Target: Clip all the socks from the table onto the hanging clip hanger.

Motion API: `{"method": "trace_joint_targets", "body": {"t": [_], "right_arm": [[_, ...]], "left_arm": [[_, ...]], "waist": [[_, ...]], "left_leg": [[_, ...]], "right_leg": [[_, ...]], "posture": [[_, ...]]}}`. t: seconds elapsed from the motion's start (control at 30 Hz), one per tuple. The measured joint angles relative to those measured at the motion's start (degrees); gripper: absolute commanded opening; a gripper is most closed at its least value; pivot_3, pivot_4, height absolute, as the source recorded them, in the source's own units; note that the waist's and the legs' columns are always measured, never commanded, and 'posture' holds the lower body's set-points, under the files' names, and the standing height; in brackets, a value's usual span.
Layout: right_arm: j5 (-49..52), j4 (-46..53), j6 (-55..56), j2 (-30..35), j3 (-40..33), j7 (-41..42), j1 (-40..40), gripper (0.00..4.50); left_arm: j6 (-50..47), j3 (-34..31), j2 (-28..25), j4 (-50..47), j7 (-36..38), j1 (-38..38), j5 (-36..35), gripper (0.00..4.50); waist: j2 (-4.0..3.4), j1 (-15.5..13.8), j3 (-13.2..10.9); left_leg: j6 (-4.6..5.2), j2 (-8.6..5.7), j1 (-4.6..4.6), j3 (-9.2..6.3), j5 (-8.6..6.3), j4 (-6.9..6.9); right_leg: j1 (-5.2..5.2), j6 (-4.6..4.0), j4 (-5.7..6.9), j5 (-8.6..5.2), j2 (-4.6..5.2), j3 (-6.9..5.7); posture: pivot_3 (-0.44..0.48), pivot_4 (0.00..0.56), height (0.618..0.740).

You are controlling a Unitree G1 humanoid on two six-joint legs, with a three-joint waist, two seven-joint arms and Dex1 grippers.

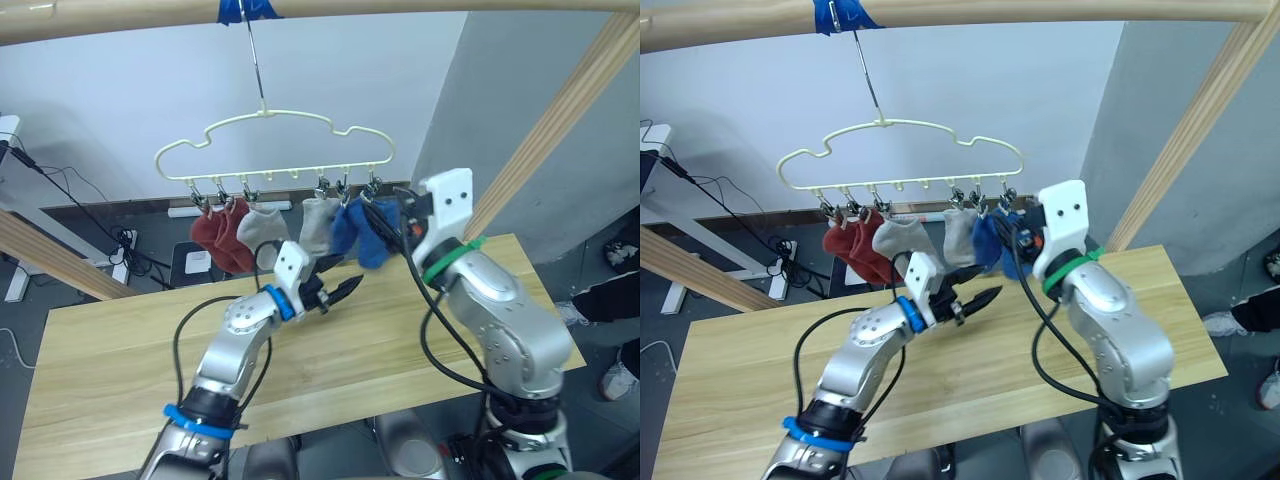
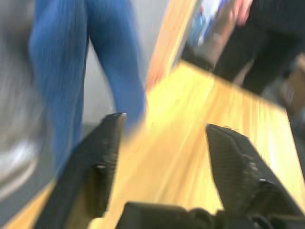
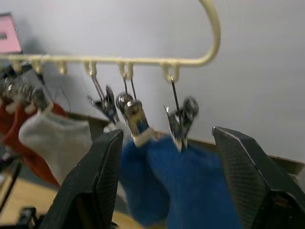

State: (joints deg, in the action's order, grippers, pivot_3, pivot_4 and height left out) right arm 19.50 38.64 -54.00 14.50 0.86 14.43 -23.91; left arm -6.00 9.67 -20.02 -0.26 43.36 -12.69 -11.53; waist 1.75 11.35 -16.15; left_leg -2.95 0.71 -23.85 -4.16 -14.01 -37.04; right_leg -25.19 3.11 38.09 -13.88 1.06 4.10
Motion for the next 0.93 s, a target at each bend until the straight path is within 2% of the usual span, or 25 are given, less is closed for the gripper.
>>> {"method": "trace_joint_targets", "body": {"t": [0.03, 0.1, 0.2, 0.33, 0.57, 0.67, 0.77, 0.93], "right_arm": [[0.64, 0.0, -0.15, 1.39, -0.93, 1.18, 0.08, 3.09], [2.76, 0.1, -0.1, 5.22, -1.98, 4.92, 0.38, 3.49], [4.93, -0.32, 1.05, 13.17, -3.21, 11.79, 0.76, 4.42], [6.55, -3.05, 4.63, 19.29, -3.01, 18.68, 0.26, 4.47], [6.53, -9.64, 13.36, 31.09, -2.88, 32.76, -0.33, 4.47], [5.84, -14.75, 19.22, 35.24, -3.21, 38.44, -0.39, 4.47], [5.78, -18.07, 23.04, 37.15, -3.4, 42.2, -0.44, 4.47], [4.3, -22.54, 26.86, 37.76, -2.96, 45.39, -3.02, 4.47]], "left_arm": [[0.25, -0.08, -0.98, -0.11, 0.37, 0.56, 0.15, 4.05], [1.12, -0.23, -3.69, -1.96, 2.34, 2.88, 0.16, 4.5], [1.6, -4.01, -9.74, -5.56, 4.83, 7.94, -1.18, 4.5], [-0.43, -10.61, -13.8, -9.99, 4.91, 10.66, -4.52, 4.5], [-11.5, -22.94, -22.94, -17.71, 5.72, 16.68, -12.6, 4.5], [-16.06, -27.72, -27.45, -18.66, 4.64, 18.89, -12.39, 4.5], [-19.78, -30.81, -29.61, -17.77, 2.18, 19.98, -10.82, 4.5], [-19.94, -32.67, -29.68, -15.59, 2.51, 20.17, -10.85, 4.5]], "waist": [[0.0, -0.06, 0.0], [0.0, -0.03, 0.0], [0.0, 0.0, 0.0], [0.01, -0.28, 0.01], [0.07, -0.85, 0.07], [0.08, -1.45, 0.11], [0.09, -2.15, 0.13], [0.2, -3.32, 0.28]], "left_leg": [[0.0, -0.01, -0.01, 0.01, 0.0, 0.0], [0.0, 0.0, -0.01, 0.03, 0.0, 0.0], [0.01, 0.03, 0.02, 0.05, 0.0, 0.04], [0.03, 0.01, 0.0, 0.06, 0.02, -0.02], [0.03, 0.02, 0.01, 0.08, 0.01, 0.0], [0.03, 0.02, 0.03, 0.08, 0.01, 0.0], [0.02, 0.01, 0.04, 0.09, 0.02, -0.03], [0.0, 0.02, 0.03, 0.15, 0.03, -0.07]], "right_leg": [[0.0, 0.01, -0.02, 0.0, 0.0, 0.0], [0.02, 0.01, -0.07, -0.01, 0.0, 0.02], [-0.01, 0.02, -0.08, -0.01, 0.0, 0.01], [0.03, 0.26, -0.09, -0.16, 0.02, 0.02], [0.02, 0.18, -0.08, -0.1, 0.03, -0.01], [0.02, -0.01, -0.08, 0.0, 0.03, -0.02], [0.03, -0.01, -0.07, 0.01, 0.03, -0.02], [0.02, -0.04, -0.05, 0.03, 0.08, -0.03]], "posture": [[-0.275, 0.251, 0.74], [-0.271, 0.244, 0.74], [-0.249, 0.235, 0.74], [-0.216, 0.22, 0.74], [-0.148, 0.188, 0.74], [-0.138, 0.18, 0.74], [-0.134, 0.173, 0.74], [-0.107, 0.155, 0.74]]}}
